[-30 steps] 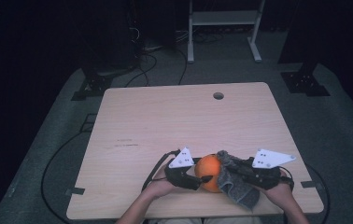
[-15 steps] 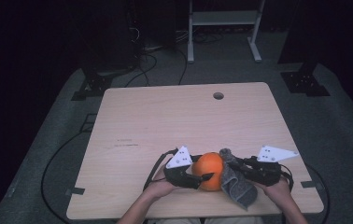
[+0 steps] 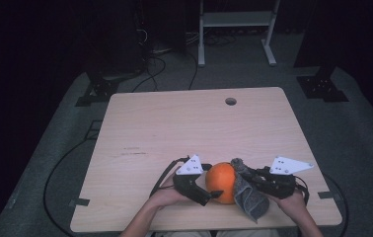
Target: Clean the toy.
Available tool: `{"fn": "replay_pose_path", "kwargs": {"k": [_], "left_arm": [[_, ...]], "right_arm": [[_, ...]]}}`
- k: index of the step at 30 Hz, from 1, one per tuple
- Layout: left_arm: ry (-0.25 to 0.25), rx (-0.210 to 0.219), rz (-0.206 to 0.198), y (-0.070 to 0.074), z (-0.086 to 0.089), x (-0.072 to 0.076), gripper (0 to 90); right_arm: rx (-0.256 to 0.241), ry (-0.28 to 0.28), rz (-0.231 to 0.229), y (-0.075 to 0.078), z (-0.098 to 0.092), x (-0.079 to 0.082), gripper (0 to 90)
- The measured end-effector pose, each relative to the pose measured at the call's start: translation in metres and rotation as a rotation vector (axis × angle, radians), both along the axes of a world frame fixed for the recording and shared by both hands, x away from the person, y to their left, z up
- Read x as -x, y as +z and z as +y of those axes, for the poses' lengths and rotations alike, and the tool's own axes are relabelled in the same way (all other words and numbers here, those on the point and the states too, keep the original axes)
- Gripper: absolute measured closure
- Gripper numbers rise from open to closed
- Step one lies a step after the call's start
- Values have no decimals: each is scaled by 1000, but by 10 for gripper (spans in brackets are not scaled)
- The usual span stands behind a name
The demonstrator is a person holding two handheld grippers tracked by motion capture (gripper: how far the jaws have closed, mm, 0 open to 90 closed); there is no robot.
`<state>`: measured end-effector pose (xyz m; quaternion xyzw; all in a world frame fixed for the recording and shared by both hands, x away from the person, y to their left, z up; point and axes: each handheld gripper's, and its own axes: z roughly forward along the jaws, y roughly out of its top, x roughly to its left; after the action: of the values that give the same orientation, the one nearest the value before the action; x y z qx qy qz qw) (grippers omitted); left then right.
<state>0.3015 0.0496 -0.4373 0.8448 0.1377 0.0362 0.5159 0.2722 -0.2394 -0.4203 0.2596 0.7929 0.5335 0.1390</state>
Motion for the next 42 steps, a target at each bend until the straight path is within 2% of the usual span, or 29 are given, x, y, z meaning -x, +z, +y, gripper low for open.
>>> {"fn": "replay_pose_path", "kwargs": {"k": [4, 6, 11, 13, 14, 16, 18, 20, 21, 22, 24, 26, 27, 29, 31, 32, 34, 35, 36, 38, 39, 40, 42], "left_arm": [[28, -5, -8, 0, -6, 3, 66], [37, -5, -23, 1, -7, 3, 112], [36, -2, -34, 0, -7, 4, 141], [38, 6, -41, 0, -7, 5, 146], [39, 7, -39, 0, -7, 5, 153], [44, 7, -32, 1, -8, 5, 153], [52, 4, -44, 3, -8, 6, 168], [86, 25, -44, 5, -9, 6, 248], [86, 25, -44, 5, -9, 6, 281], [122, 30, -42, 13, -9, 7, 315], [141, 29, -86, 21, -9, 10, 333], [145, 33, -107, 29, -8, 13, 333], [147, 27, -117, 31, -9, 15, 332], [150, -19, -139, 29, -11, 17, 326], [132, -64, -118, 21, -12, 15, 308], [109, -56, -102, 17, -12, 14, 286], [52, -55, -81, 15, -8, 11, 191], [39, -50, -69, 16, -7, 9, 136], [46, -37, -59, 17, -6, 7, 89], [92, -58, -94, 15, -6, 5, 68], [92, -58, -94, 15, -6, 5, 48], [105, -69, -73, 10, -10, 2, 27], [103, -61, -63, 6, -11, 1, 28]], "right_arm": [[-7, -13, 11, -3, -3, -2, 777], [-17, -25, 25, -6, -8, -4, 777], [17, -62, 48, -10, -15, -10, 777], [62, -93, 64, -14, -19, -14, 777], [64, -98, 69, -15, -21, -15, 777], [63, -104, 59, -11, -23, -14, 777], [25, -97, 32, -2, -25, -10, 777], [-5, -80, -4, 10, -25, -4, 776], [-5, -80, -4, 10, -25, -4, 776], [-5, -60, -47, 22, -21, 1, 776], [-27, -48, -75, 30, -17, 4, 776], [-61, -24, -94, 35, -10, 7, 777], [-64, -14, -101, 37, -6, 8, 777], [-53, -6, -102, 36, 2, 7, 777], [4, -19, -88, 26, 7, 4, 777], [27, -18, -67, 18, 8, 1, 777], [-40, -3, -25, 6, 5, -3, 777], [-54, 0, -19, 4, 4, -3, 776], [-50, 1, -20, 5, 3, -3, 776], [-36, 1, -33, 6, 5, -3, 776], [-34, 5, -35, 6, 5, -3, 776], [-31, 8, -36, 5, 6, -3, 777], [-25, 7, -39, 5, 6, -2, 777]]}}
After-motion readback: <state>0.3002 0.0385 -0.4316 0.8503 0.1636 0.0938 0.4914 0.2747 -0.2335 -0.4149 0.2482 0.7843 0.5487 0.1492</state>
